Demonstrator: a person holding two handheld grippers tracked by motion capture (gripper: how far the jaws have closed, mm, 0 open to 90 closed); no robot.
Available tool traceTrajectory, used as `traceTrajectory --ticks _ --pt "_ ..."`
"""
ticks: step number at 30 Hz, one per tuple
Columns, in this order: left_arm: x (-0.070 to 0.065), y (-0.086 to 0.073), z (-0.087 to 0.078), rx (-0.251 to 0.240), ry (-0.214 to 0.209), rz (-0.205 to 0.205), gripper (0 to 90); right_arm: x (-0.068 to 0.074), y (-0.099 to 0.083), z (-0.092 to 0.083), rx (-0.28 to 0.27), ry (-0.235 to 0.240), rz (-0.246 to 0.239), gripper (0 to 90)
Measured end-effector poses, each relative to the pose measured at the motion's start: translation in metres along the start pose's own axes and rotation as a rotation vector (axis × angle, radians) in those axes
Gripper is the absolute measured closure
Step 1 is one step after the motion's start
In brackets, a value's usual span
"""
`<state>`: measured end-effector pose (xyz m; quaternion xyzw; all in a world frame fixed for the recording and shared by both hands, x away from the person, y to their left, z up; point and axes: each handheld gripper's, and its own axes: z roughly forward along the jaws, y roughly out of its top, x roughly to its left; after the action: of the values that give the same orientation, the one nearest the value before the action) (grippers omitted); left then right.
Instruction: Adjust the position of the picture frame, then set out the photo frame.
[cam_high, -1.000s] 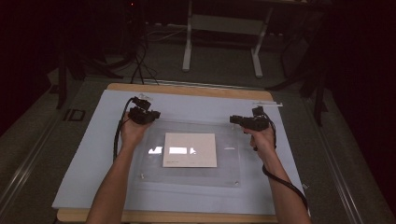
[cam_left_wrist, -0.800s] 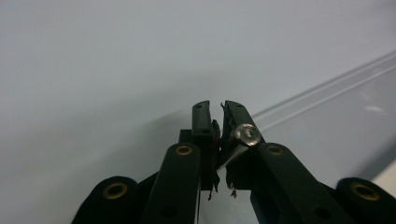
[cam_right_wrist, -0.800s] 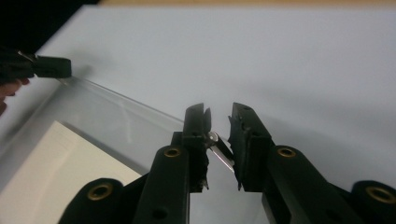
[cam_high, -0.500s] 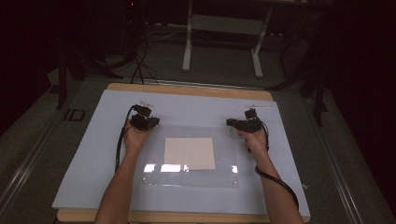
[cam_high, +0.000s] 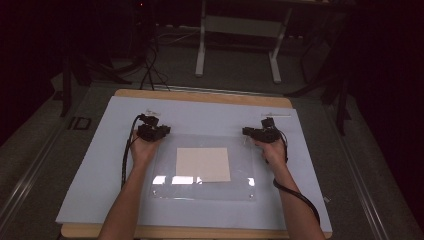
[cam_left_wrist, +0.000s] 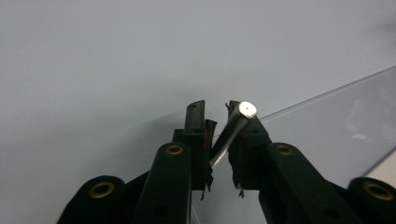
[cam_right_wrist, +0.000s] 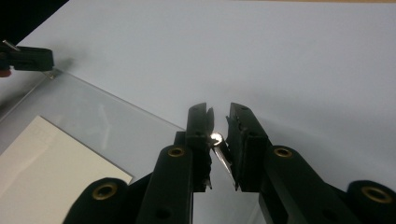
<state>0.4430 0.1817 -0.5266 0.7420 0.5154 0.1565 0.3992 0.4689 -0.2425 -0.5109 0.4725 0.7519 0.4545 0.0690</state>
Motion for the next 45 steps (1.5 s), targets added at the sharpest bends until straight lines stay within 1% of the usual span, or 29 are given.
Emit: traceTrajectory --ticks 2,4,6,8,10,12,13,15,16,17,19,20,22,23,24,25,26,28,31,32,34,37,38,40,41,42,43,45 --pt "0.002 -0.002 -0.007 -0.036 -0.016 -0.005 75.0 0.0 0.0 0.0 -0.004 -0.004 -0.004 78.8" --pt "0.004 -0.002 -0.014 -0.056 -0.019 -0.005 70.9 0.0 -0.001 0.0 -0.008 -0.005 -0.006 78.6" --pt "0.009 -0.001 -0.019 -0.06 -0.03 -0.005 67.8 0.001 -0.002 0.0 -0.013 -0.005 0.001 78.4" --pt "0.011 -0.001 -0.023 -0.054 -0.032 0.008 63.3 0.004 -0.002 -0.001 -0.012 -0.028 -0.012 78.6" --pt "0.012 -0.003 -0.026 -0.068 -0.038 0.008 63.0 0.007 -0.002 -0.002 -0.019 -0.052 -0.034 78.3" --pt "0.014 -0.005 -0.028 -0.084 -0.052 -0.003 62.6 0.009 -0.002 -0.006 -0.044 -0.062 -0.04 76.8" --pt "0.015 -0.006 -0.029 -0.087 -0.055 -0.002 62.3 0.009 -0.001 -0.008 -0.055 -0.072 -0.045 76.7" --pt "0.015 -0.007 -0.029 -0.094 -0.056 -0.006 62.1 0.009 -0.001 -0.01 -0.06 -0.076 -0.053 76.2" --pt "0.014 -0.009 -0.029 -0.105 -0.049 -0.004 62.1 0.009 -0.002 -0.011 -0.06 -0.078 -0.064 75.8" --pt "0.014 -0.01 -0.029 -0.109 -0.044 -0.002 61.9 0.01 -0.004 -0.013 -0.06 -0.094 -0.089 73.6" --pt "0.013 -0.012 -0.03 -0.117 -0.046 -0.003 63.3 0.011 -0.006 -0.013 -0.06 -0.091 -0.094 73.2" --pt "0.015 -0.014 -0.032 -0.137 -0.063 -0.021 63.3 0.012 -0.011 -0.012 -0.052 -0.109 -0.119 73.5" --pt "0.017 -0.017 -0.034 -0.149 -0.078 -0.033 63.2 0.012 -0.015 -0.009 -0.046 -0.126 -0.136 75.3" --pt "0.017 -0.017 -0.034 -0.149 -0.078 -0.033 63.5 0.012 -0.015 -0.009 -0.046 -0.126 -0.136 75.3" --pt "0.018 -0.02 -0.034 -0.142 -0.075 -0.026 64.4 0.012 -0.018 -0.008 -0.064 -0.136 -0.133 77.5" --pt "0.018 -0.02 -0.034 -0.142 -0.075 -0.026 65.4 0.012 -0.018 -0.008 -0.064 -0.136 -0.133 77.5" --pt "0.019 -0.021 -0.034 -0.139 -0.068 -0.022 65.4 0.012 -0.019 -0.007 -0.078 -0.135 -0.131 78.5" --pt "0.021 -0.023 -0.034 -0.134 -0.058 -0.022 65.5 0.016 -0.021 -0.004 -0.105 -0.153 -0.136 81.1" --pt "0.021 -0.024 -0.034 -0.132 -0.057 -0.018 65.7 0.017 -0.021 -0.004 -0.113 -0.154 -0.132 81.9" --pt "0.02 -0.024 -0.035 -0.143 -0.081 -0.001 66.1 0.018 -0.02 -0.002 -0.111 -0.165 -0.133 82.9" --pt "0.017 -0.023 -0.034 -0.147 -0.088 0.014 66.4 0.017 -0.02 -0.002 -0.109 -0.161 -0.128 82.9" --pt "0.013 -0.02 -0.03 -0.143 -0.085 0.027 70.9 0.017 -0.019 -0.002 -0.104 -0.162 -0.117 82.8" --pt "0.012 -0.019 -0.028 -0.133 -0.083 0.032 72.5 0.017 -0.019 -0.002 -0.103 -0.161 -0.113 82.8" --pt "0.01 -0.016 -0.025 -0.128 -0.057 0.043 77.0 0.016 -0.019 -0.002 -0.103 -0.152 -0.101 82.6" --pt "0.009 -0.015 -0.024 -0.128 -0.063 0.044 78.7 0.016 -0.019 -0.002 -0.104 -0.145 -0.095 82.5" --pt "0.008 -0.014 -0.022 -0.124 -0.059 0.05 81.0 0.015 -0.019 -0.002 -0.104 -0.142 -0.091 82.3" --pt "0.007 -0.013 -0.022 -0.125 -0.052 0.053 81.0 0.014 -0.019 -0.002 -0.106 -0.132 -0.076 82.0" --pt "0.007 -0.011 -0.022 -0.124 -0.054 0.059 80.8 0.012 -0.02 -0.003 -0.111 -0.112 -0.056 81.7"
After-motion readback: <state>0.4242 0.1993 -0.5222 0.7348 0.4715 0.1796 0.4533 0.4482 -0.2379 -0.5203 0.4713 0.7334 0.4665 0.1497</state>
